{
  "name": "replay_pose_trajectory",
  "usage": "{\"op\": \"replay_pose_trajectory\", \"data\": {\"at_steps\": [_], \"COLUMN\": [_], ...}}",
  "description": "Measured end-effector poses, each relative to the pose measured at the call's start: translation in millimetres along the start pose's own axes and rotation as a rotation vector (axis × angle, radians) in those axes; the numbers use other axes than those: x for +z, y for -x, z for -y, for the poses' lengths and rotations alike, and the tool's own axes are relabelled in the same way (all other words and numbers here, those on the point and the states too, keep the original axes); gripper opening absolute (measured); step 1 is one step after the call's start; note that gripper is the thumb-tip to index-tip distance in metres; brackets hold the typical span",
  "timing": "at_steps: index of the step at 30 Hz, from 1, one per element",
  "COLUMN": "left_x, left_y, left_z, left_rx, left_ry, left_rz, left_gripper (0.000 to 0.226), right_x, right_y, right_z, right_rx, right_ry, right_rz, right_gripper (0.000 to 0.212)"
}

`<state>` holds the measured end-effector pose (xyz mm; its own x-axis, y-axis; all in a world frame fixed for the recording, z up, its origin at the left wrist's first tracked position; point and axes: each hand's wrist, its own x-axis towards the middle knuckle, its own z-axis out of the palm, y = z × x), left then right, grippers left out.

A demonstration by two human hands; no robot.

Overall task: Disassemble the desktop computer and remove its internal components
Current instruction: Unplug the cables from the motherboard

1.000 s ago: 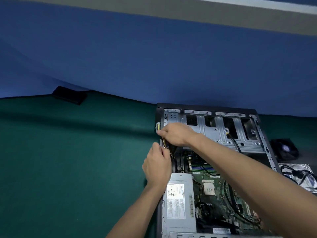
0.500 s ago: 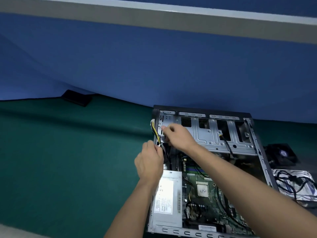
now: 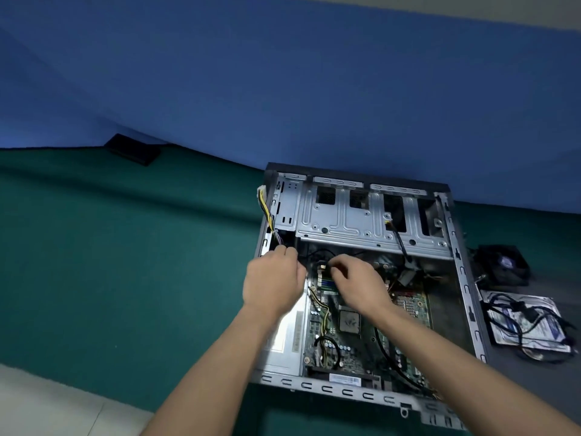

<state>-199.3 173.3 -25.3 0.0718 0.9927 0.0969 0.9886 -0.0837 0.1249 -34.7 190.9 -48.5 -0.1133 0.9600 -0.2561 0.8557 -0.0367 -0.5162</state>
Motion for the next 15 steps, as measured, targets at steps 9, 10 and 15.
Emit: {"op": "replay_pose_trajectory", "data": {"at_steps": [9, 10, 15], "left_x": [5, 6, 5], "left_y": [-2, -2, -4], "left_z": [0, 0, 0], "left_rx": [-0.010, -0.012, -0.010], "left_ry": [0.007, 0.001, 0.000], "left_rz": [0.042, 0.045, 0.060], "left_gripper": [0.019, 0.020, 0.021], "right_x": [33, 35, 40], "right_y": [-37, -41, -59], "right_z": [7, 9, 17], "right_rx": [-0.040, -0.021, 0.056], "right_ry": [0.357, 0.378, 0.518], "right_rz": [0.121, 0.139, 0.149], "right_gripper": [0.023, 0.021, 0.016]}}
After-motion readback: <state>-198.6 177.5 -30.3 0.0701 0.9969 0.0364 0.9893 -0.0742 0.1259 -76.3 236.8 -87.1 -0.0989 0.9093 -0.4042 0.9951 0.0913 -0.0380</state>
